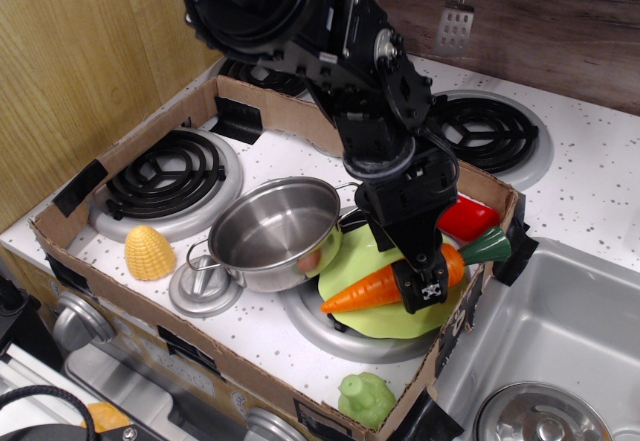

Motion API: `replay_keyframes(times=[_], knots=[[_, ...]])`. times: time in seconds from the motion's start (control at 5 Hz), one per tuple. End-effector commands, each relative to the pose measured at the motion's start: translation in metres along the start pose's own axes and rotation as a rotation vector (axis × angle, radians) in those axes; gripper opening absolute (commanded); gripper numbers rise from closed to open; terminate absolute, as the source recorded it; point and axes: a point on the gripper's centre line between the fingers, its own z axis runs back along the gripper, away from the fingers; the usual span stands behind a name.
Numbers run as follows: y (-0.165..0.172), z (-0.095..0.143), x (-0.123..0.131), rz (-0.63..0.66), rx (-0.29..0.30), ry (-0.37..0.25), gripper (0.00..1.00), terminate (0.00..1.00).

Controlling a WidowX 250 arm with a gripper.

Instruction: Take carrot off plate

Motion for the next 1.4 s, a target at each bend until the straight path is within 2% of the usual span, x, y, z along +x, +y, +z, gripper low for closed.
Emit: replay_keyframes(times=[0.0,0.2,0.4,0.6,0.8,1.0,1.2], knots=[[0.000,-0.004,0.001,0.016,-0.002,-0.046,0.00,0.00],[-0.008,0.015,0.010,0.086,-0.020,-0.054,0.00,0.00],[-0.013,0.043,0.022,0.188,-0.082,-0.073,0.00,0.00],[0.000,0.061,0.026,0.221,-0.092,-0.030,0.00,0.00],[0.033,0.074,0.014,0.123,-0.025,0.021,0.00,0.00],[0.084,0.089,0.008,-0.028,0.026,0.087,0.00,0.00],[0.117,0.088,0.005,-0.210,0.076,0.116,0.00,0.00]])
